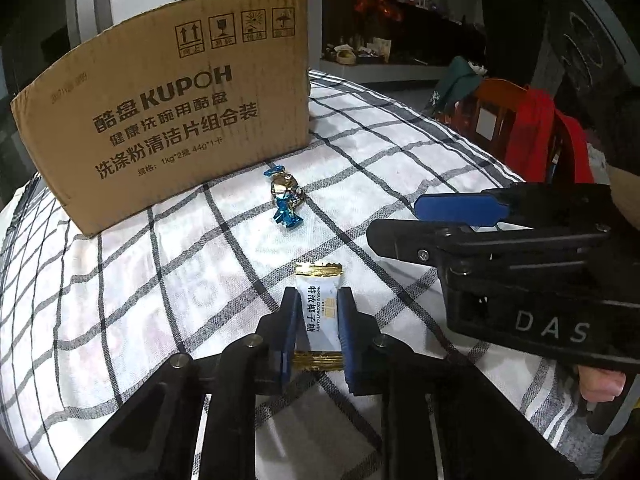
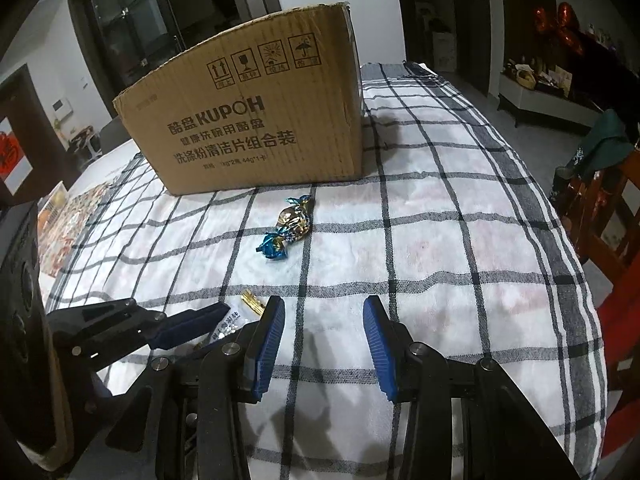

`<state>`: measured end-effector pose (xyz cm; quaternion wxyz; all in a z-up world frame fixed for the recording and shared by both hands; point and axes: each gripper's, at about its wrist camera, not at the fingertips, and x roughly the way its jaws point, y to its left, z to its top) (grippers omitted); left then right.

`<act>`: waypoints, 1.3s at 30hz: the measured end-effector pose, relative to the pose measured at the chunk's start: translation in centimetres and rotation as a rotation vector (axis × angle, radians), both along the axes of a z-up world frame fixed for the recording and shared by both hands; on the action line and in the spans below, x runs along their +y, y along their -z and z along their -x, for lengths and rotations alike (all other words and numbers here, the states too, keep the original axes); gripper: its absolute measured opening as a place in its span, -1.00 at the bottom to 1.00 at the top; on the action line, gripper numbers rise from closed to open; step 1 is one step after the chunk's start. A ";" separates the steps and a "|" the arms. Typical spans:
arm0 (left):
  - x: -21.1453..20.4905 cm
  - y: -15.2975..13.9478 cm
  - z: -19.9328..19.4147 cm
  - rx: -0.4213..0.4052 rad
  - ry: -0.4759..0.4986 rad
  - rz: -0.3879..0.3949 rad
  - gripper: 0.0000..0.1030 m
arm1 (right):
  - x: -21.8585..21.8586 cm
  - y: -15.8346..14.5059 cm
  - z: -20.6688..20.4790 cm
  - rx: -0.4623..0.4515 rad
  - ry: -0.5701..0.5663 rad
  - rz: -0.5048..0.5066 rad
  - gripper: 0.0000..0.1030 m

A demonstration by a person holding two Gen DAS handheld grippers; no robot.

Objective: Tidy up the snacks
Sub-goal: 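Grasp the white stick packet with the left tool while the right tool grasps the blue-gold wrapped candy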

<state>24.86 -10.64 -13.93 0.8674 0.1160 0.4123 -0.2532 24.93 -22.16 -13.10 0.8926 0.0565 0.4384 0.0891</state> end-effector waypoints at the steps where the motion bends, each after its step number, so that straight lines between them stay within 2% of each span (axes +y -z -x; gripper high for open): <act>1: 0.2 -0.2 0.0 -0.003 -0.008 0.006 -0.61 | 0.1 0.0 0.0 0.000 -0.002 0.003 -0.18; 13: 3.3 -2.6 -2.5 -0.052 -0.159 0.036 -0.61 | 1.8 -0.7 -2.1 -0.024 -0.042 0.002 -0.20; 15: 3.7 -2.9 -3.2 -0.060 -0.183 0.041 -0.61 | 2.2 -0.8 -3.0 -0.031 -0.045 0.007 -0.29; 20: 4.8 -3.2 -5.0 -0.073 -0.232 0.052 -0.61 | 2.8 -0.7 -5.2 -0.025 -0.045 0.004 -0.32; 22: 5.0 -3.2 -5.5 -0.072 -0.243 0.053 -0.61 | 3.2 -0.6 -5.8 -0.020 -0.054 0.002 -0.40; 28: 5.0 -3.0 -6.7 -0.071 -0.254 0.056 -0.61 | 4.0 0.2 -7.2 -0.003 -0.062 0.035 -0.40; 31: 4.9 -3.0 -7.1 -0.071 -0.255 0.057 -0.61 | 4.3 0.5 -7.5 0.004 -0.067 0.046 -0.48; 39: 4.7 -3.0 -7.6 -0.068 -0.260 0.063 -0.61 | 4.5 1.0 -7.7 0.014 -0.072 0.066 -0.52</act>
